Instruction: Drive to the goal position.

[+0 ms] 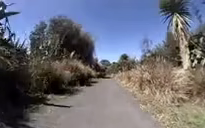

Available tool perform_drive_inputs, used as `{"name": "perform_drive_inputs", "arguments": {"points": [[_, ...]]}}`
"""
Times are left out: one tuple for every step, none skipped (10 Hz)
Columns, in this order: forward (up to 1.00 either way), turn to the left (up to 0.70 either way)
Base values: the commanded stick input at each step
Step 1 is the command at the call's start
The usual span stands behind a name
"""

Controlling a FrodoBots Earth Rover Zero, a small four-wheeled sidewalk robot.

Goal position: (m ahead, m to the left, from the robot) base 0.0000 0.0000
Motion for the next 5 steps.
{"name": "perform_drive_inputs", "arguments": {"points": [[0.85, 0.00], [0.85, 0.00], [0.85, 0.00], [0.85, 0.00], [0.85, 0.00]]}}
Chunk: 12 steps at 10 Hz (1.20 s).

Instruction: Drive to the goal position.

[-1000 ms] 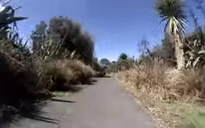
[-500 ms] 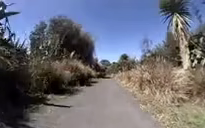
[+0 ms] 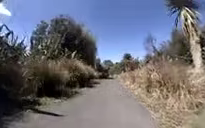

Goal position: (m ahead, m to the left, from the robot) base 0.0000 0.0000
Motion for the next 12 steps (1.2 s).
{"name": "perform_drive_inputs", "arguments": {"points": [[0.85, 0.00], [0.85, 0.00], [0.85, 0.00], [0.85, 0.00], [0.69, 0.00], [0.38, 0.00], [0.08, 0.00], [0.00, 0.00], [0.00, 0.00], [0.00, 0.00], [0.00, 0.00], [0.00, 0.00]]}}
